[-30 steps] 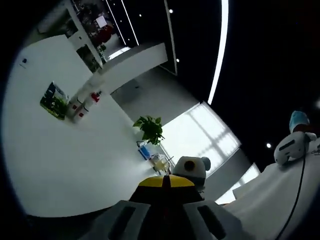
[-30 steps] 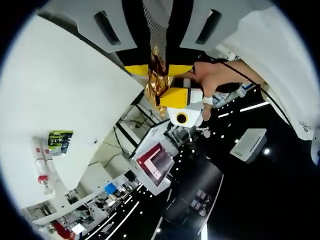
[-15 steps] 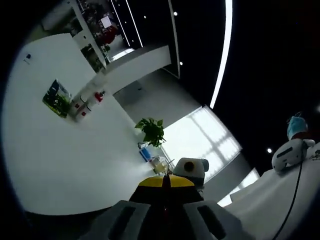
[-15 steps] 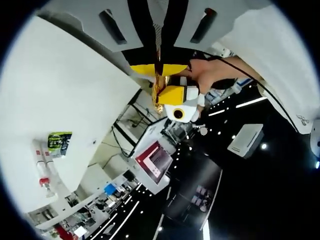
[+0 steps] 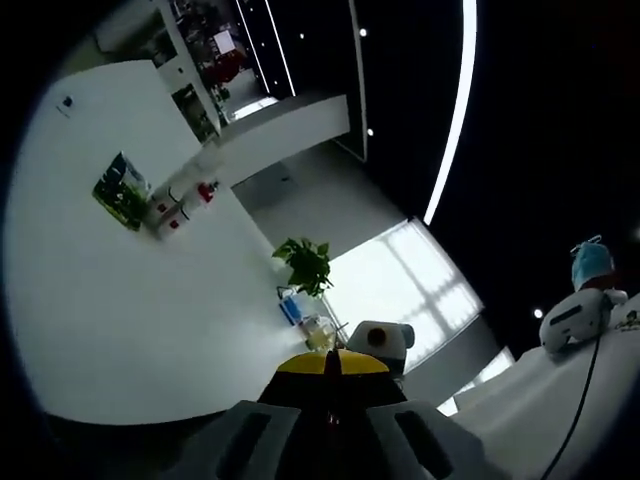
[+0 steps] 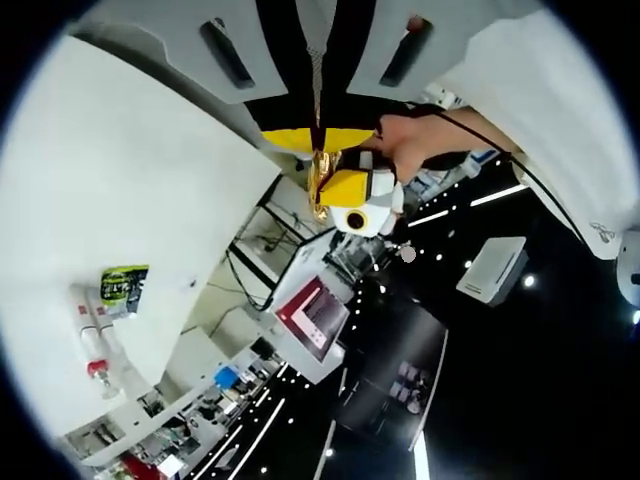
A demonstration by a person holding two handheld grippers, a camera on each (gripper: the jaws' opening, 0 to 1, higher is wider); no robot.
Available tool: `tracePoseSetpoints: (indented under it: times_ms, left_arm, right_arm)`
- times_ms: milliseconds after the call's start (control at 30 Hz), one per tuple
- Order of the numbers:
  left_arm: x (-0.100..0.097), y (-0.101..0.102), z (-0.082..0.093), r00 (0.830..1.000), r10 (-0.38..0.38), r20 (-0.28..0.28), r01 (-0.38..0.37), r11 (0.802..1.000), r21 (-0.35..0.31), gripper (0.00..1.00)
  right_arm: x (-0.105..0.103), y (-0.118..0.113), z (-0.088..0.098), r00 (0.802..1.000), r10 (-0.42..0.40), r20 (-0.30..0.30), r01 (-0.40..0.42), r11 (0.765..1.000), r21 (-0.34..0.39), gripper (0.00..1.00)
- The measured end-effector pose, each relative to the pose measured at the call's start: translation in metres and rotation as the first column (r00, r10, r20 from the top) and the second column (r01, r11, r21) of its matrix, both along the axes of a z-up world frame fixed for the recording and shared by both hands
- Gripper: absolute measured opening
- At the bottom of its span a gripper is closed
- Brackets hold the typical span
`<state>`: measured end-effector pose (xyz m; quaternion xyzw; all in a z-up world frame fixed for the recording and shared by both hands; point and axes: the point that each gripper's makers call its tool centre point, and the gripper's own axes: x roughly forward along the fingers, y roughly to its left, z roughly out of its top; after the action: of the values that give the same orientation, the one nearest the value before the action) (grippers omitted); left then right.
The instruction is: Arrange the skincare products in the storage area until every visible bottle or jar stands upright without overlapping.
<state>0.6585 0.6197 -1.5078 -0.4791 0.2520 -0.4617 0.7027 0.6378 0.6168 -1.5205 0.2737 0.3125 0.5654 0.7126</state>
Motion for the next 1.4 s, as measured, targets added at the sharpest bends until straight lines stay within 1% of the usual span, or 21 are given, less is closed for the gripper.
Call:
tracePoseSetpoints:
  times_ms: [100,167,233,267,333,400,567,667,733,767,800,833,867,967,1033,1167,1200,1233,1267,1333,1400]
  left_arm:
    - [0.001,-0.002,-0.002,1.0,-0.01,-0.012,0.01,1.0,0.006,0.0]
    - [0.0,-0.005,0.002,1.0,-0.017,-0.006,0.017,1.0,-0.001,0.0]
    - [-0.001,-0.008,0.004,1.0,-0.02,0.001,0.02,1.0,-0.002,0.01]
    - [-0.001,-0.009,0.004,1.0,-0.02,0.0,0.02,1.0,-0.002,0.02]
    - [0.0,-0.009,0.001,1.0,-0.016,-0.017,0.016,1.0,0.001,0.02]
    - [-0.001,-0.01,0.0,0.999,-0.022,-0.036,0.022,1.0,-0.012,0.03]
    - [-0.002,-0.008,0.002,0.998,-0.018,-0.052,0.017,0.999,-0.029,0.03]
    - [-0.005,-0.008,0.005,0.999,-0.029,-0.041,0.028,0.999,-0.037,0.01]
    - [-0.006,-0.009,0.005,0.999,-0.032,-0.038,0.031,0.999,-0.033,0.01]
    - [-0.007,-0.008,0.006,0.999,-0.042,-0.029,0.041,0.999,-0.032,0.01]
    - [-0.006,-0.004,0.006,0.999,-0.042,-0.005,0.042,0.999,-0.018,0.01]
    - [-0.007,-0.003,0.008,0.999,-0.045,-0.009,0.045,0.999,-0.027,0.0]
    - [-0.006,-0.001,0.011,0.999,-0.042,0.012,0.043,0.999,-0.029,0.0]
    - [-0.004,0.002,0.01,0.999,-0.044,0.004,0.045,0.998,-0.036,0.0]
    - [-0.005,0.003,0.01,0.999,-0.051,0.008,0.051,0.998,-0.031,0.0]
    - [-0.006,0.003,0.009,0.998,-0.058,0.003,0.058,0.998,-0.035,0.0]
    - [-0.007,0.003,0.008,0.998,-0.068,0.003,0.068,0.997,-0.035,0.0]
    - [-0.008,0.0,0.006,0.997,-0.075,-0.001,0.075,0.997,-0.025,0.0]
    - [-0.008,0.0,0.005,0.997,-0.073,-0.004,0.073,0.997,-0.027,0.0]
    - [-0.006,-0.001,0.002,0.997,-0.074,-0.026,0.073,0.997,-0.03,0.01]
    - [-0.007,-0.003,0.0,0.996,-0.084,-0.027,0.083,0.996,-0.016,0.02]
  right_arm:
    - [0.001,-0.001,-0.003,1.0,-0.01,-0.006,0.01,1.0,-0.018,0.0]
    - [0.001,-0.002,0.0,1.0,-0.015,-0.01,0.015,1.0,-0.007,0.0]
    - [0.002,-0.003,0.001,0.999,-0.012,-0.036,0.013,1.0,0.012,0.0]
    - [0.002,-0.003,0.0,0.999,-0.014,-0.033,0.014,1.0,0.007,0.0]
    - [0.002,-0.004,0.0,0.999,-0.014,-0.035,0.015,1.0,0.003,0.0]
    - [0.002,-0.004,0.0,0.999,-0.012,-0.041,0.012,1.0,0.004,0.0]
    - [0.007,-0.006,0.002,0.997,-0.032,-0.066,0.034,0.999,0.028,0.0]
    - [0.007,-0.006,0.003,0.996,-0.025,-0.084,0.029,0.999,0.04,0.0]
    - [0.007,-0.005,0.002,0.996,-0.028,-0.08,0.031,0.999,0.034,0.0]
    - [0.007,-0.005,0.002,0.996,-0.025,-0.084,0.028,0.999,0.035,0.0]
    - [0.006,-0.004,0.004,0.996,-0.021,-0.09,0.025,0.999,0.044,0.0]
    - [0.007,-0.003,0.005,0.996,-0.018,-0.088,0.022,0.998,0.052,0.0]
    - [0.007,-0.002,0.008,0.996,-0.014,-0.084,0.02,0.997,0.074,0.0]
    - [0.011,-0.003,0.012,0.997,-0.031,-0.07,0.038,0.994,0.099,0.01]
    - [0.013,-0.004,0.014,0.995,-0.035,-0.088,0.046,0.992,0.12,0.01]
    - [0.014,-0.004,0.016,0.995,-0.038,-0.091,0.05,0.99,0.128,0.02]
    - [0.014,-0.005,0.017,0.994,-0.041,-0.1,0.054,0.989,0.137,0.01]
    - [0.015,-0.005,0.017,0.994,-0.044,-0.104,0.059,0.989,0.139,0.01]
    - [0.015,-0.006,0.015,0.992,-0.045,-0.114,0.059,0.99,0.125,0.0]
    - [0.016,-0.007,0.012,0.992,-0.053,-0.118,0.066,0.992,0.108,0.0]
    - [0.017,-0.008,0.012,0.991,-0.057,-0.119,0.07,0.992,0.109,0.0]
